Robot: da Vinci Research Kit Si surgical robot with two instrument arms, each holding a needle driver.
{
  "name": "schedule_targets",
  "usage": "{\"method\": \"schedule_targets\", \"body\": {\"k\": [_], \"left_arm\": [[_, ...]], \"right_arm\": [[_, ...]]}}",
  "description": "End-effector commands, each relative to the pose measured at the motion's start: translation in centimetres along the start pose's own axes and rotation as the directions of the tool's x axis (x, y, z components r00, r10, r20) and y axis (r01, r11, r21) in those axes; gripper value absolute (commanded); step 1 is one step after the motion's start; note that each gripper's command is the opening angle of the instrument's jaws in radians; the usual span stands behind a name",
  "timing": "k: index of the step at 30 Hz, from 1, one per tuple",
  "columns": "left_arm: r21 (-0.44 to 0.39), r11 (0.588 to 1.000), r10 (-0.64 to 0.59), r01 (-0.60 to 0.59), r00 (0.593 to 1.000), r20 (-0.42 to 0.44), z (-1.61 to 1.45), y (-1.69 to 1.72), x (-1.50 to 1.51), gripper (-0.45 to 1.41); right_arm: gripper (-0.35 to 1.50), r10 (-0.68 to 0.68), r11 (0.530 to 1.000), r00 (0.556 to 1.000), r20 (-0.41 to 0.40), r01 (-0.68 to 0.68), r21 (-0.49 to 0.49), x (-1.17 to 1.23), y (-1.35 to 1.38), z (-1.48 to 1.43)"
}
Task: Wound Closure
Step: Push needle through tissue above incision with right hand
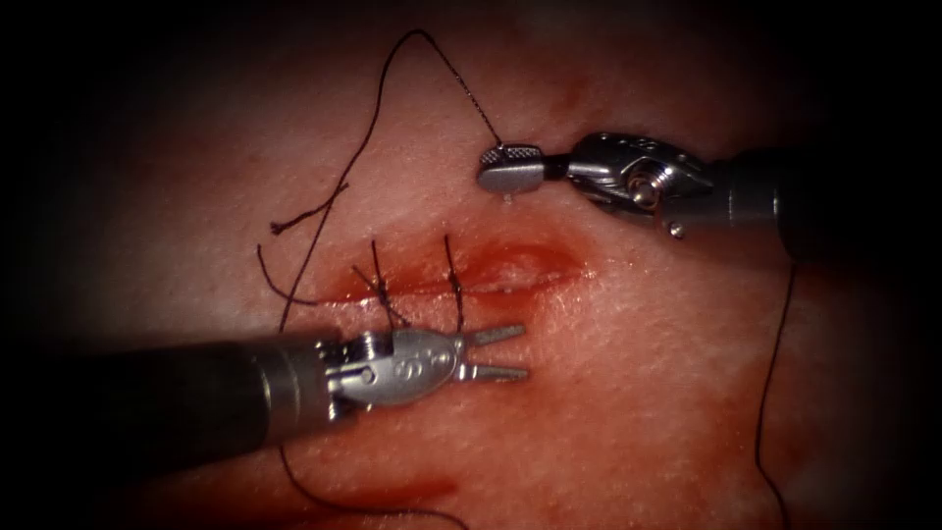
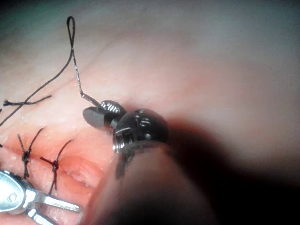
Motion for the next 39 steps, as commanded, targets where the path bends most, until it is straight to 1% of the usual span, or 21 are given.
{"method": "schedule_targets", "body": {"k": [1,5,11,18,23,29,30,31,34,37,39], "left_arm": [[0.000,1.000,0.001,-0.001,1.000,0.000,0.08,0.00,-0.01,0.19],[0.000,1.000,0.001,-0.001,1.000,0.000,0.07,0.01,-0.02,0.19],[0.000,1.000,0.001,-0.001,1.000,0.000,0.07,0.01,-0.02,0.19],[0.000,1.000,0.001,-0.001,1.000,0.000,0.07,0.02,-0.01,0.19],[0.000,1.000,0.001,-0.001,1.000,0.000,0.06,0.02,-0.02,0.19],[0.000,1.000,0.002,-0.002,1.000,0.000,0.06,0.02,-0.02,0.19],[0.000,1.000,0.001,-0.001,1.000,0.000,0.06,0.02,-0.02,0.19],[0.000,1.000,0.001,-0.001,1.000,0.000,0.06,0.02,-0.02,0.19],[0.000,1.000,0.001,-0.001,1.000,0.000,0.06,0.02,-0.02,0.19],[0.000,1.000,0.001,-0.001,1.000,0.000,0.06,0.02,-0.02,0.19],[0.000,1.000,0.001,-0.001,1.000,0.000,0.06,0.02,-0.02,0.19]], "right_arm": [[-0.35,-0.019,1.000,1.000,-0.011,0.019,0.002,-0.02,0.01,0.07],[-0.35,-0.092,0.996,0.995,-0.047,0.092,-0.006,0.04,0.00,0.06],[-0.35,-0.161,0.987,0.985,-0.070,0.159,-0.025,0.20,0.03,0.08],[-0.35,-0.268,0.963,0.960,-0.079,0.265,-0.046,0.22,-0.01,0.08],[-0.35,-0.307,0.951,0.947,-0.092,0.302,-0.066,0.27,-0.02,0.07],[-0.35,-0.299,0.953,0.951,-0.075,0.294,-0.070,0.36,-0.02,0.09],[-0.35,-0.265,0.963,0.962,-0.066,0.261,-0.064,0.37,-0.01,0.10],[-0.35,-0.217,0.975,0.975,-0.040,0.214,-0.055,0.37,0.00,0.13],[-0.35,-0.156,0.987,0.987,-0.023,0.155,-0.049,0.36,0.04,0.17],[-0.35,-0.139,0.989,0.990,-0.024,0.138,-0.050,0.39,0.10,0.19],[-0.35,-0.138,0.989,0.989,-0.047,0.135,-0.054,0.40,0.12,0.19]]}}
